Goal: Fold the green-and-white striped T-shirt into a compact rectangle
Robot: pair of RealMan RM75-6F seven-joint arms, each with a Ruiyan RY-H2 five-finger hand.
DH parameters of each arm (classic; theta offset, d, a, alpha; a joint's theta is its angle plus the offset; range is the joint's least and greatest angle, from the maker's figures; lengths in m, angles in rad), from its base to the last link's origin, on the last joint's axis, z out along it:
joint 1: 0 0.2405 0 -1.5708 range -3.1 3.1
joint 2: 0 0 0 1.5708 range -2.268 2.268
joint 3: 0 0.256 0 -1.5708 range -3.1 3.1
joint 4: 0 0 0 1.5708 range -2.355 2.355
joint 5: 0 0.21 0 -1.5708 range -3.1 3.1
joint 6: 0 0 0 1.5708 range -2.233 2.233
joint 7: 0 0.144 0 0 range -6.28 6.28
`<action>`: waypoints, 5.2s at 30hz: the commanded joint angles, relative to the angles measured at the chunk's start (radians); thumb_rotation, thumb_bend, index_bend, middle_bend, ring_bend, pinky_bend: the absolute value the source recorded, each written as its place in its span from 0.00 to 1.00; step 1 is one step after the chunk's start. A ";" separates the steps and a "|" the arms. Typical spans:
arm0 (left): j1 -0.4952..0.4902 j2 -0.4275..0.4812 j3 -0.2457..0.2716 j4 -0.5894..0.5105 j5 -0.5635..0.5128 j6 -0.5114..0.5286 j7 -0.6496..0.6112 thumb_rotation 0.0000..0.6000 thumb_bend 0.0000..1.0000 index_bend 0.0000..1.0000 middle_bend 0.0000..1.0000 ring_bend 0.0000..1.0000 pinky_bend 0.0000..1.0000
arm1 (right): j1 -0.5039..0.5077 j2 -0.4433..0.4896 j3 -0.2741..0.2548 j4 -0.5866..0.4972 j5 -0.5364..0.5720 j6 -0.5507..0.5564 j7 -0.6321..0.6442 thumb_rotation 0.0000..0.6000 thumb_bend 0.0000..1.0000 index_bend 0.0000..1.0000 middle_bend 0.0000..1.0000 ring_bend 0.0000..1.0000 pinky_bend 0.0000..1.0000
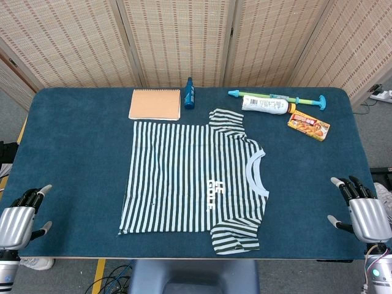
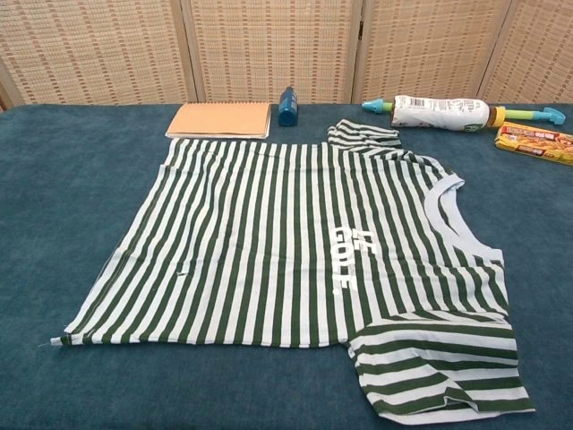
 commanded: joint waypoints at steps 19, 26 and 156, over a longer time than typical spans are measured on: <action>-0.015 -0.012 0.004 0.029 0.085 0.040 -0.030 1.00 0.21 0.22 0.24 0.21 0.37 | -0.010 0.017 0.005 0.006 -0.012 0.026 0.046 1.00 0.01 0.16 0.20 0.14 0.26; -0.061 -0.024 0.027 0.050 0.138 -0.021 -0.052 1.00 0.21 0.28 0.39 0.36 0.47 | -0.005 0.017 0.006 0.006 -0.014 0.018 0.049 1.00 0.01 0.16 0.20 0.14 0.26; -0.267 -0.361 0.097 0.131 0.055 -0.308 0.124 1.00 0.54 0.57 0.92 0.83 0.99 | 0.231 -0.322 -0.109 0.298 -0.311 -0.215 0.030 1.00 0.09 0.39 0.90 0.98 1.00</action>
